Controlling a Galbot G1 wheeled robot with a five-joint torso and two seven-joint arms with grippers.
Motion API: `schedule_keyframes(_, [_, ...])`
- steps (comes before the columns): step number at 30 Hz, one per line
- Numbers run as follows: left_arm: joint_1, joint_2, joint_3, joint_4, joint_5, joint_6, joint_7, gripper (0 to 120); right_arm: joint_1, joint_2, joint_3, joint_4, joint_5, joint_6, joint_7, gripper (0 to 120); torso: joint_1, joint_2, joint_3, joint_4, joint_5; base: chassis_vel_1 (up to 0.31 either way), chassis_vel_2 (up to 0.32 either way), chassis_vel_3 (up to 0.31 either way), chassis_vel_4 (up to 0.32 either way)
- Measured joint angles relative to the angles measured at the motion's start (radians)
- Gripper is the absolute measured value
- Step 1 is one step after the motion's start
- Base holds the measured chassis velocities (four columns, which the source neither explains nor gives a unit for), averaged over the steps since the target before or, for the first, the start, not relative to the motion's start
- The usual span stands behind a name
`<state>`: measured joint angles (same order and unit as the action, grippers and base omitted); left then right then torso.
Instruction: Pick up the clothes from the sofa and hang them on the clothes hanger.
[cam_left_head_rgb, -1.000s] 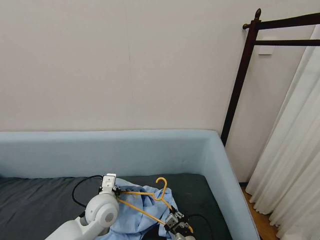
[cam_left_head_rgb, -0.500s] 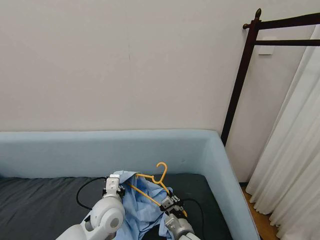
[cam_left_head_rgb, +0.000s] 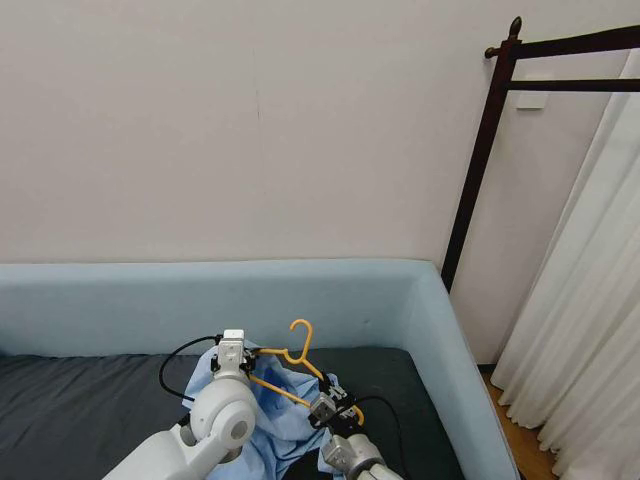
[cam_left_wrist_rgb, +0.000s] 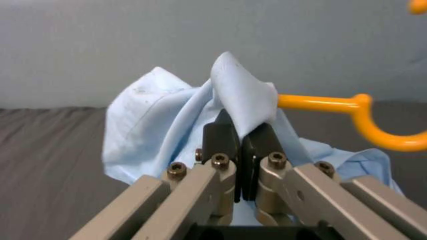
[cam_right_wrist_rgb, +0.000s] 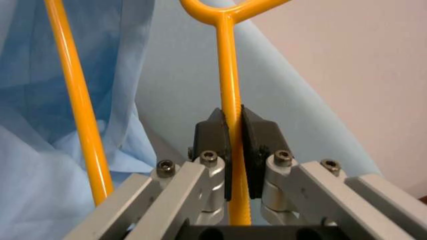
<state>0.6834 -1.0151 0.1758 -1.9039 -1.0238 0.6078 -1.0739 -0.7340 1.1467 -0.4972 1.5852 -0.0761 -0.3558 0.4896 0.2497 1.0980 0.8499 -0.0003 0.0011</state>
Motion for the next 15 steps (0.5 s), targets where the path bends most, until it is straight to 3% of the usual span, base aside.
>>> schedule_keyframes(8, [-0.061, -0.038, 0.042, 0.026, 0.009, -0.001, 0.002, 0, 0.03, 0.016, -0.009, -0.032, -0.064, 0.041, -0.011, 4, 0.0, 0.0, 0.0, -0.0001, 0.0, 0.0, 0.0, 0.0, 0.0])
schedule_keyframes(15, [-0.104, -0.026, 0.051, 0.072, 0.003, -0.006, 0.067, 0, 0.032, -0.015, -0.009, -0.014, -0.124, 0.11, -0.052, 4, 0.0, 0.0, 0.0, -0.0001, 0.0, 0.0, 0.0, 0.0, 0.0])
